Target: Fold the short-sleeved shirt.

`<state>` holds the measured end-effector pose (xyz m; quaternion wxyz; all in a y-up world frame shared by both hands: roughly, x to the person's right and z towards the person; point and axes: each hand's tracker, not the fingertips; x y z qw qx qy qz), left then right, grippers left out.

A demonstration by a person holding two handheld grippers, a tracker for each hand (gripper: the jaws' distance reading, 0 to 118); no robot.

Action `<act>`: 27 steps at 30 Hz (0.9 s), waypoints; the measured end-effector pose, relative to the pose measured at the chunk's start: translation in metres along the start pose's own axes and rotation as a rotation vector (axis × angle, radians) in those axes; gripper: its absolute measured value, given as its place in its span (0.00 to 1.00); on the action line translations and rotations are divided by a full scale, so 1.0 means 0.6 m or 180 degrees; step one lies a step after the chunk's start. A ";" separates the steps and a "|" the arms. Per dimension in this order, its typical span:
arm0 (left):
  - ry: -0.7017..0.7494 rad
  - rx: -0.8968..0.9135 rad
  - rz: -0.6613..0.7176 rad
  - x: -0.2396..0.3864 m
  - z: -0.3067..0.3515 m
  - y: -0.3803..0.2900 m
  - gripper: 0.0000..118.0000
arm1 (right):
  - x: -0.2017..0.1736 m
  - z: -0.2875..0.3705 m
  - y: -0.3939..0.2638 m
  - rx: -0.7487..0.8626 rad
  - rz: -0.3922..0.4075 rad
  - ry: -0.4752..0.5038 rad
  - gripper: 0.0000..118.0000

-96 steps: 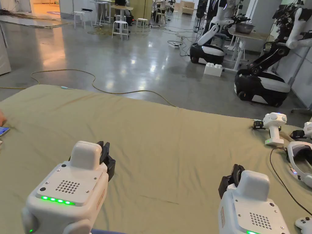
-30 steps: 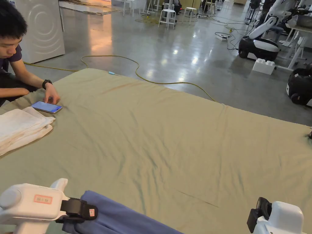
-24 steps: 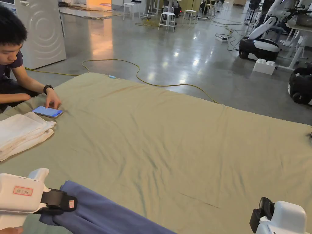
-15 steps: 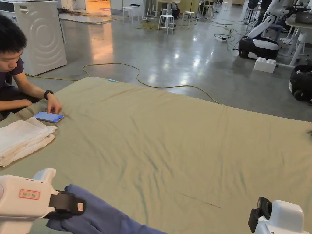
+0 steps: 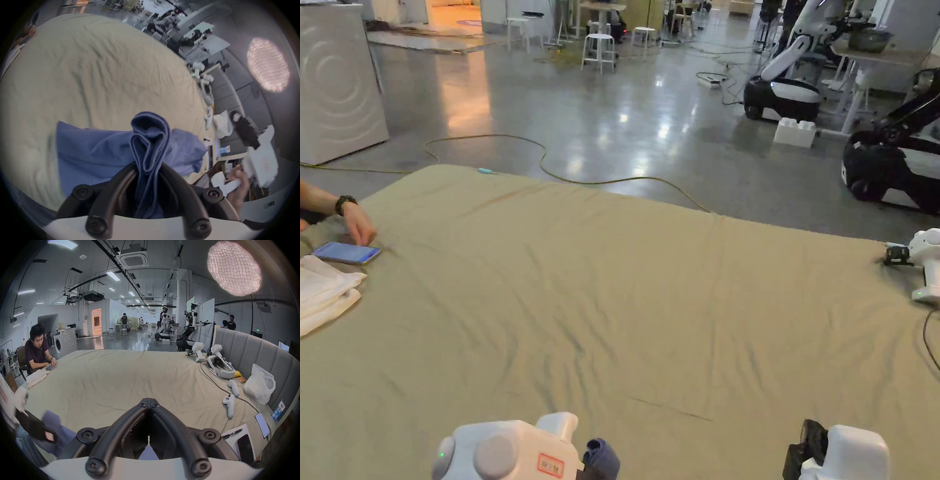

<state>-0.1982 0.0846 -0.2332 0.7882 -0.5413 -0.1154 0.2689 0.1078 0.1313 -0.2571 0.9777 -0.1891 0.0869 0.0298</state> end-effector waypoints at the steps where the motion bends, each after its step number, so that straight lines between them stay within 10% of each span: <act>1: 0.0053 -0.0111 0.0008 0.004 -0.022 -0.002 0.09 | 0.004 0.002 -0.002 -0.0013 0.0002 -0.0015 0.00; 6: 0.0250 -0.0228 0.0054 -0.008 -0.095 -0.006 0.11 | 0.026 0.009 -0.013 -0.0067 -0.0017 -0.0101 0.00; 12: 0.0123 -0.0175 0.0109 -0.021 -0.094 -0.005 0.49 | 0.044 0.010 -0.022 -0.0141 -0.0056 -0.0166 0.00; 20: -0.0298 0.0246 0.0217 -0.022 0.014 -0.002 0.46 | 0.046 0.014 -0.021 -0.0144 -0.0029 -0.0159 0.00; 27: 0.0212 0.0050 -0.0123 -0.009 -0.029 -0.015 0.18 | 0.042 0.013 -0.029 -0.0192 -0.0035 -0.0112 0.00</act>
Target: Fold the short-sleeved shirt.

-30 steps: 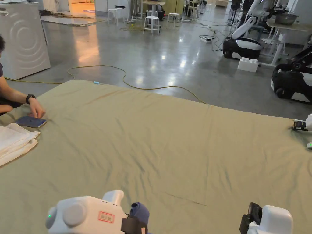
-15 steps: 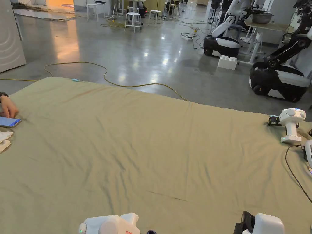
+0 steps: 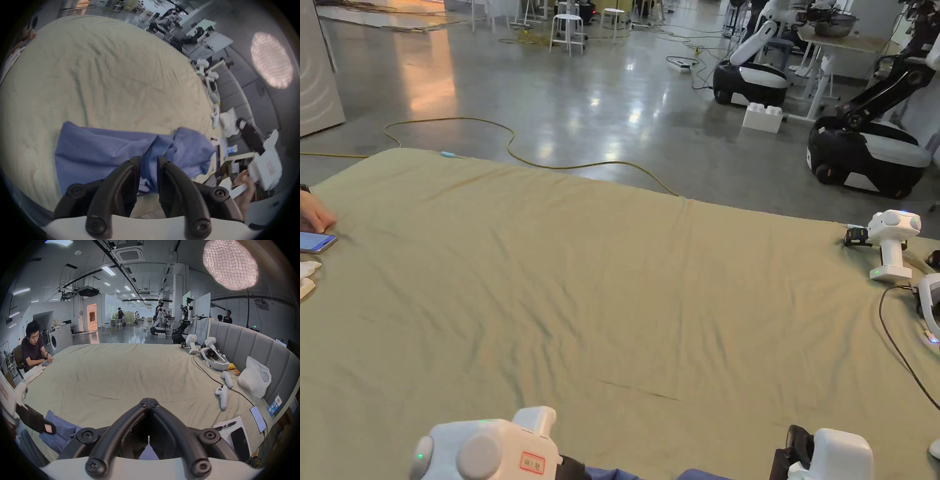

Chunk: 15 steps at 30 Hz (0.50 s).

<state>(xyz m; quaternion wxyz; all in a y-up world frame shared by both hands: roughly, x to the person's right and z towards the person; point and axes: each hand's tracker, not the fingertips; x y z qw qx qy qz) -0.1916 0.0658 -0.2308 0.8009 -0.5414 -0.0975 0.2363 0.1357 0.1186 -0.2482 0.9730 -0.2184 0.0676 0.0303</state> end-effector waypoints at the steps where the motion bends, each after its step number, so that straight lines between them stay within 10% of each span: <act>1: 0.0059 -0.0107 -0.0030 0.004 -0.016 -0.006 0.16 | 0.000 0.000 -0.001 -0.0007 0.0003 -0.0001 0.00; 15: -0.0211 -0.0278 -0.0175 0.032 -0.109 -0.054 0.16 | 0.015 0.005 -0.007 -0.0053 0.0007 -0.0057 0.00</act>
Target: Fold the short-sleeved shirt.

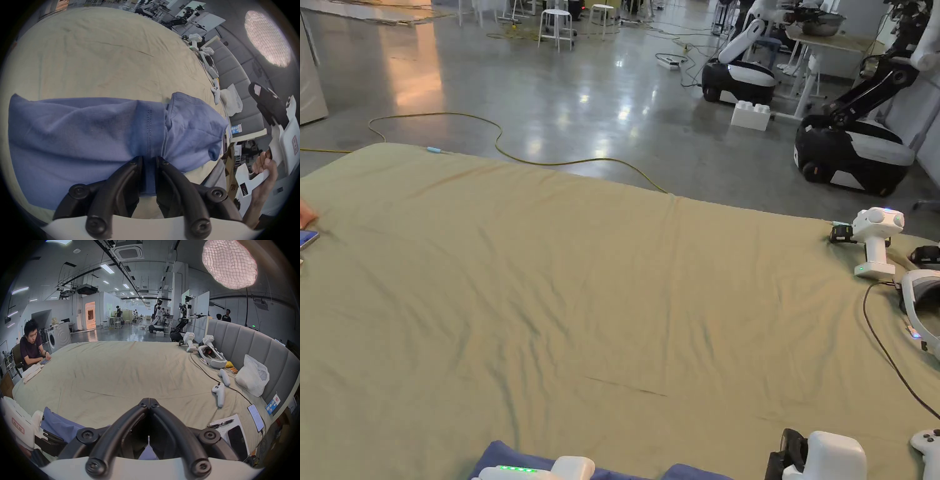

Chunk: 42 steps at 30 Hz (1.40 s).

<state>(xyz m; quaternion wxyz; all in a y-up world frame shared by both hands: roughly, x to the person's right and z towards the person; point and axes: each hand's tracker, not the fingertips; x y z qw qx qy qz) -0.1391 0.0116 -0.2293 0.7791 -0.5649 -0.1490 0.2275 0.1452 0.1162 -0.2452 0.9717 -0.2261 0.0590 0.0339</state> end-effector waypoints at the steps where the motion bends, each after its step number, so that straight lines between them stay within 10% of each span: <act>1: -0.0072 0.0007 0.0053 -0.009 0.001 0.002 0.16 | 0.000 0.000 0.000 0.0000 0.0005 0.0002 0.00; 6: -0.0245 0.0217 0.0092 -0.036 0.098 0.009 0.18 | 0.001 0.004 0.005 0.0017 0.0007 0.0005 0.00; 10: -0.0303 0.0627 0.0261 -0.089 0.203 0.003 0.57 | -0.003 0.009 0.014 0.0043 0.0025 0.0018 0.00; 21: -0.0247 0.0655 0.0594 -0.298 0.213 -0.017 0.58 | -0.026 -0.003 0.019 0.0056 0.0037 0.0109 0.00; 30: -0.1182 0.0697 0.0779 -0.348 0.147 -0.015 0.60 | -0.035 -0.001 0.009 0.0035 0.0065 0.0089 0.00; 36: -0.1430 0.0590 0.0876 -0.323 0.112 -0.005 0.53 | -0.037 0.000 0.005 -0.0010 0.0073 0.0073 0.00; 38: -0.1186 0.0601 0.0658 -0.311 0.106 -0.006 0.17 | -0.037 0.001 0.005 -0.0014 0.0078 0.0067 0.00; 42: -0.1323 0.0714 0.0842 -0.312 0.111 -0.018 0.14 | -0.034 0.003 0.007 -0.0011 0.0095 0.0055 0.00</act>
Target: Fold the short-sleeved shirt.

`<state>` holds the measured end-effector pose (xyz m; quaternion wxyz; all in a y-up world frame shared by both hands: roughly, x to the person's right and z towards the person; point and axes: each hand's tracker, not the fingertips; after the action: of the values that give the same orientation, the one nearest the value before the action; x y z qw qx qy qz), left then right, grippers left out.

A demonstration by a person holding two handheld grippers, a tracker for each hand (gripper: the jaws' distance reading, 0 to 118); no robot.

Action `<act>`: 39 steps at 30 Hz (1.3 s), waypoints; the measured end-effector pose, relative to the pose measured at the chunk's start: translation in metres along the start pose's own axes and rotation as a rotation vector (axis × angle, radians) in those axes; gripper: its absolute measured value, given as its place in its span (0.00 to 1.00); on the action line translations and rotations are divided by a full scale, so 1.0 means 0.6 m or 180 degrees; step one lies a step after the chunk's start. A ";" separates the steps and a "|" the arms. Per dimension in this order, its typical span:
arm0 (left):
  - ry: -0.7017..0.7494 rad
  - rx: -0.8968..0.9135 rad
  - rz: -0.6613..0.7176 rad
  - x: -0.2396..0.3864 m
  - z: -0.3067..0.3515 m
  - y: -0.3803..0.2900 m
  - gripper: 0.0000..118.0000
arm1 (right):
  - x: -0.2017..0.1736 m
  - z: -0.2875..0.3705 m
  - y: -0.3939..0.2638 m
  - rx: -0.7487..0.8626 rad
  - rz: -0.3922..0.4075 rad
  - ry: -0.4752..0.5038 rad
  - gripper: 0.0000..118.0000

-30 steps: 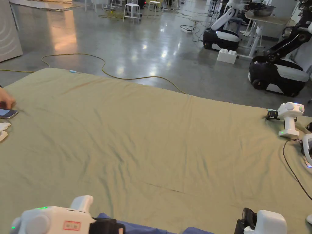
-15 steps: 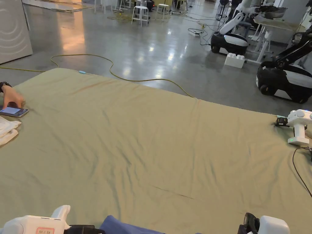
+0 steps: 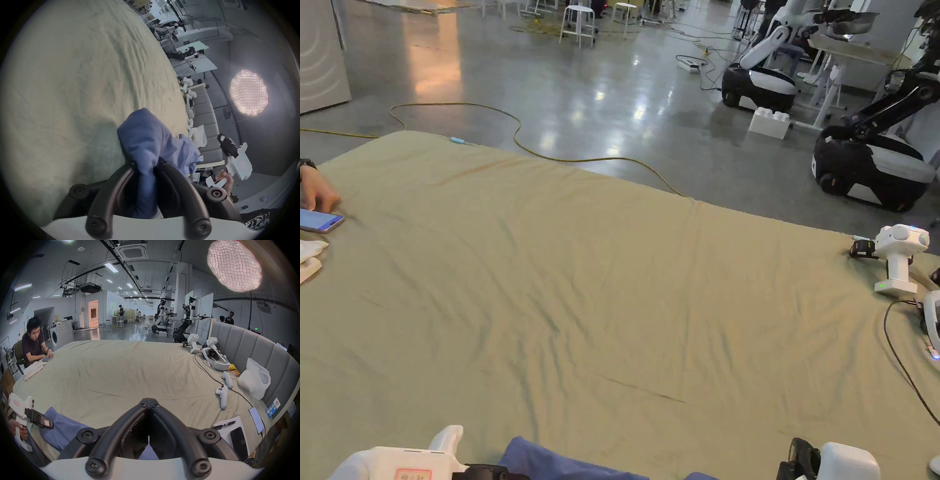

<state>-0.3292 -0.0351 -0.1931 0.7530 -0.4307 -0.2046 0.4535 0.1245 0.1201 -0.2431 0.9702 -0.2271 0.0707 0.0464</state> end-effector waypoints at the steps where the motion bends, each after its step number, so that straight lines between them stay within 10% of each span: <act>1: -0.0009 0.0039 0.0019 0.003 0.005 -0.001 0.13 | 0.001 0.000 0.001 0.0002 0.0006 -0.0004 0.00; 9: 0.0117 0.0313 -0.0150 0.068 0.104 0.019 0.12 | -0.001 0.003 0.012 0.0007 0.0031 0.0015 0.00; 18: 0.1382 0.0691 -0.0427 0.150 0.280 0.077 0.12 | -0.010 -0.012 0.010 0.0025 0.0049 0.0108 0.00; 39: 0.1382 0.0039 -0.0921 0.365 0.027 0.008 0.12 | -0.004 -0.020 -0.024 -0.0130 0.0006 0.0146 0.00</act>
<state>-0.2323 0.1618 -0.2061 0.8389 -0.4796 -0.0949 0.2392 0.1223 0.1020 -0.2469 0.9634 -0.2479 0.0922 0.0435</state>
